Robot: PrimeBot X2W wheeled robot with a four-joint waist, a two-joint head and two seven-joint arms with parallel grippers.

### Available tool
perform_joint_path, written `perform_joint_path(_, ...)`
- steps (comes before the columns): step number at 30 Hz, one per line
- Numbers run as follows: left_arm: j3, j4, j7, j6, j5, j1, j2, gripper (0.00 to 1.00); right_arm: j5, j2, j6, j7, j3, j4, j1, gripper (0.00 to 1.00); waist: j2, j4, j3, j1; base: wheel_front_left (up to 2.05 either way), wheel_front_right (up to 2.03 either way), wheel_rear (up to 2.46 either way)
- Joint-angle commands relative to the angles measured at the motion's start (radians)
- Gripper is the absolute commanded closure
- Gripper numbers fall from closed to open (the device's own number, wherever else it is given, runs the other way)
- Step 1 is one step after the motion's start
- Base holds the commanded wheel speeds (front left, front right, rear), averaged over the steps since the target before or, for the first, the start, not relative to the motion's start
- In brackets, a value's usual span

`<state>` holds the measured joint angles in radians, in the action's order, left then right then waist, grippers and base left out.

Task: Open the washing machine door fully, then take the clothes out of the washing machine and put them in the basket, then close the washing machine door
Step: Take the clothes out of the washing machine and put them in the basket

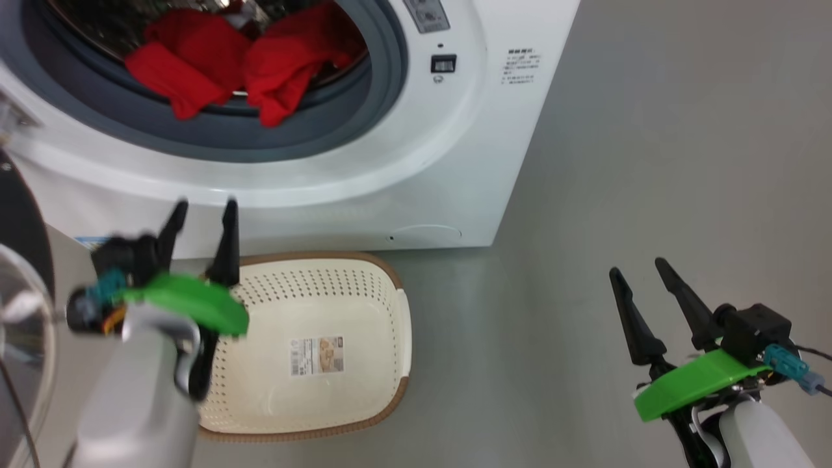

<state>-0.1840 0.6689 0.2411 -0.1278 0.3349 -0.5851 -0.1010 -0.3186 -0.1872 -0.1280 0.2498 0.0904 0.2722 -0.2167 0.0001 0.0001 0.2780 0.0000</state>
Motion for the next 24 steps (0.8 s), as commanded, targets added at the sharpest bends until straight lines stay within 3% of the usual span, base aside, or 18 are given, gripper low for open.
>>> perform_joint_path(1, 0.021, 0.013, -0.009, -0.002, -0.009, -0.078, -0.031, 0.00, 0.006, 0.002, -0.003, 0.012, 0.025, -0.026, -0.021, 0.00, -0.0001, -0.015, 0.034, 0.0000, 0.00, 0.00, 0.00)
perform_joint_path(13, -0.068, 0.318, -0.113, -0.003, 0.038, -0.451, -0.049, 0.00, 0.008, 0.036, -0.003, 0.012, 0.056, -0.031, -0.083, 0.00, -0.0001, -0.061, 0.121, 0.0000, 0.00, 0.00, 0.00)
perform_joint_path(24, -0.158, 0.458, -0.159, -0.003, 0.101, -0.595, -0.092, 0.00, 0.001, 0.063, -0.003, 0.012, 0.097, -0.029, -0.128, 0.00, -0.0001, -0.113, 0.186, 0.0000, 0.00, 0.00, 0.00)
